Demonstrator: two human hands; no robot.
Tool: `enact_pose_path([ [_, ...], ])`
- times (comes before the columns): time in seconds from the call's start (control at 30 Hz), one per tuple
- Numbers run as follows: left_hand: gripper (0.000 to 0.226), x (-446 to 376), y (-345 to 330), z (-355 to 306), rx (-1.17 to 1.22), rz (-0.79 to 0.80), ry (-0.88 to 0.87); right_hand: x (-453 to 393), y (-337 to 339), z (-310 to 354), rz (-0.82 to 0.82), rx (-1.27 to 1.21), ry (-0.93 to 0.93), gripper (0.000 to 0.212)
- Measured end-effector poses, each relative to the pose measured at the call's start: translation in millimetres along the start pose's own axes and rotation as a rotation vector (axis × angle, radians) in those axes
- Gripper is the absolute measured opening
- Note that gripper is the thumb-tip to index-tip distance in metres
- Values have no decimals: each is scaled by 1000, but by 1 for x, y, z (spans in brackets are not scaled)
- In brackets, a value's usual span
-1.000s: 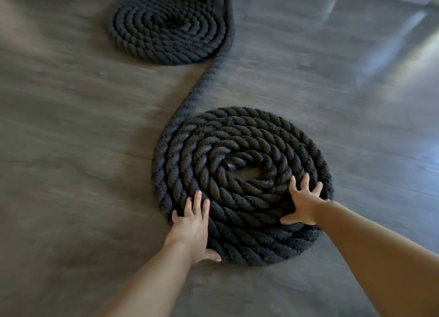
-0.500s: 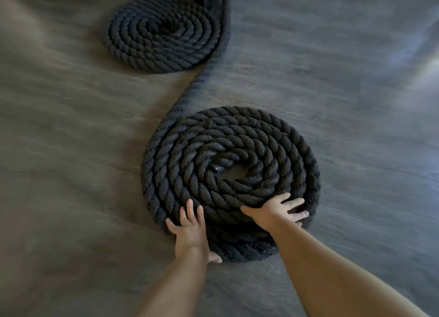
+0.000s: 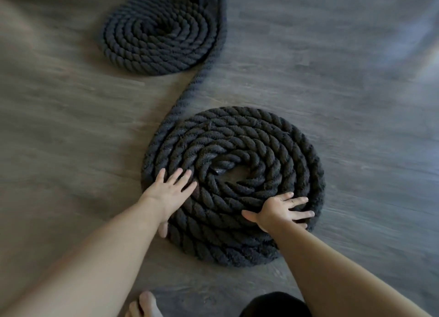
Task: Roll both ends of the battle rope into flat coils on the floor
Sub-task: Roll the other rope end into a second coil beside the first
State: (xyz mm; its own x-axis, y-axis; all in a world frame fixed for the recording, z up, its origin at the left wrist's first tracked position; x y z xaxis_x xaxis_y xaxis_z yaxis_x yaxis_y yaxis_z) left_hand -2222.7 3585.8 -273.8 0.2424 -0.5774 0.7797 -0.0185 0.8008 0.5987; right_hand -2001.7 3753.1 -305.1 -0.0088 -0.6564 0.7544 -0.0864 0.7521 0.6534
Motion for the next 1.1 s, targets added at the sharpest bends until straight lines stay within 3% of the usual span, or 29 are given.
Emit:
enact_pose_path([
  [0.4,169,-14,-8,-6,71,-52,-27,-9,3,2,-20,38,45,155],
  [0.77,151,-13,-6,-19,185,-8,4,-25,30,15,-45,79,152,152],
  [0.97,132,-12,18,-24,55,50,-97,-34,46,25,-65,167,254,138],
  [1.1,139,-22,47,9,-158,-78,-200,-46,60,31,-60,246,264,135],
])
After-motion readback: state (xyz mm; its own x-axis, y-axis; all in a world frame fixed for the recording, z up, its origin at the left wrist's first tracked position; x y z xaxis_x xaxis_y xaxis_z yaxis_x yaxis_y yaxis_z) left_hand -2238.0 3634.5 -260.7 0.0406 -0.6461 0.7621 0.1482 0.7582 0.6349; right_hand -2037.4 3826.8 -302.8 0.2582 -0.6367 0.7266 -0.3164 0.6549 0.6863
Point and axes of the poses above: each hand's wrist, its own x-axis away from the middle knuckle, its own y-axis out of the back of the hand, z = x × y, the point moved 10 cm from there along -x, towards the middle knuckle, and after that the axes turned 5 degrees about x, right-handed, at the moved point
